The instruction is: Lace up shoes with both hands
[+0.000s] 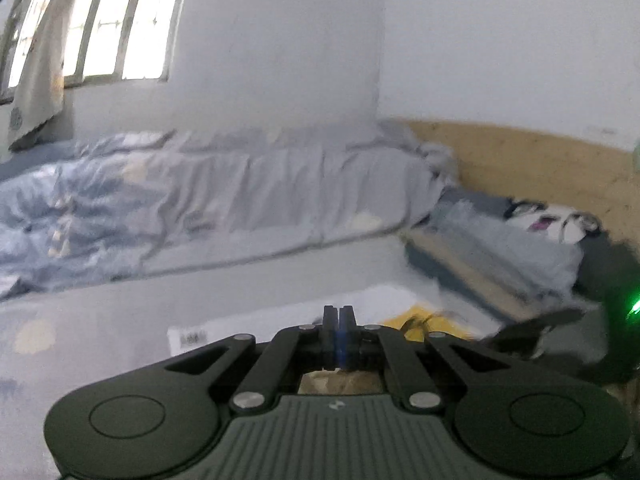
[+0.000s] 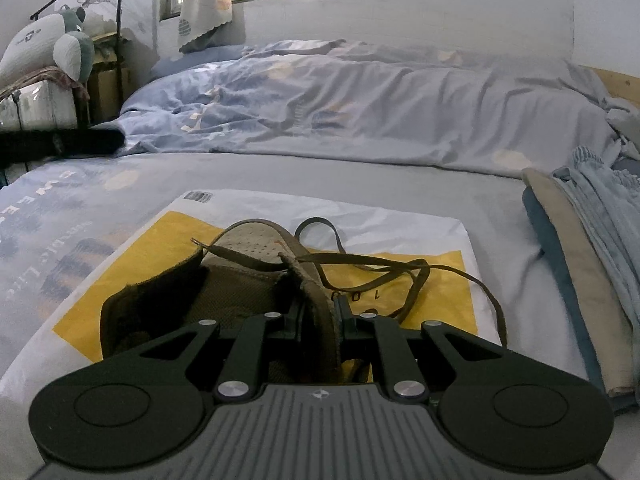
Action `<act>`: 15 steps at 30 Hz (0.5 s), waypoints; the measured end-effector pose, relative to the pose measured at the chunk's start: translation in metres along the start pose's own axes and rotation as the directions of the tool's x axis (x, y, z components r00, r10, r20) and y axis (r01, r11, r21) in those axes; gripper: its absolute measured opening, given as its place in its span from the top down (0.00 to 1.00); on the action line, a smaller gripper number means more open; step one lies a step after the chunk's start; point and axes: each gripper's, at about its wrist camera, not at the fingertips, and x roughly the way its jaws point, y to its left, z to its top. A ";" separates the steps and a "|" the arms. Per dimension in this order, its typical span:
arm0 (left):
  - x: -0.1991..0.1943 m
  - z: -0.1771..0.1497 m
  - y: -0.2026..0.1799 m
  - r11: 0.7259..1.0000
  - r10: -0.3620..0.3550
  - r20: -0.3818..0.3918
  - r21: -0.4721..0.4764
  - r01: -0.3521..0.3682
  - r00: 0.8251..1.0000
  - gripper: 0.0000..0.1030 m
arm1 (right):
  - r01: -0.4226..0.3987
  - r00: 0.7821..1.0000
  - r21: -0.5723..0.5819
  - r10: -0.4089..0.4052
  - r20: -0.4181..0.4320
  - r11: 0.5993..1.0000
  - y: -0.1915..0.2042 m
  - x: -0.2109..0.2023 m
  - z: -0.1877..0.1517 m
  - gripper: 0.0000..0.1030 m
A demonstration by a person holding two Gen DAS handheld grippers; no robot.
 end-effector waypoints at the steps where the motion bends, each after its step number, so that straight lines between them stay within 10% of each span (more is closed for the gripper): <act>1: 0.006 -0.003 0.002 1.000 0.000 -0.030 -0.010 -0.001 1.000 0.99 | -0.003 1.000 0.000 0.003 -0.001 1.000 0.000 0.000 0.000 0.89; 4: 0.015 -0.008 0.011 0.994 0.027 -0.052 -0.107 -0.032 0.998 0.96 | -0.015 1.000 -0.004 0.015 -0.005 1.000 0.000 -0.001 0.002 0.88; 8: 0.012 -0.011 0.032 0.947 -0.007 -0.001 -0.320 0.006 1.000 0.56 | -0.041 0.999 -0.037 0.042 0.022 0.998 0.002 -0.007 0.005 0.85; 15: 0.016 -0.028 0.063 0.771 -0.066 0.026 -0.633 0.068 0.997 0.52 | -0.031 0.995 -0.256 0.053 0.081 0.966 0.018 -0.025 0.016 0.74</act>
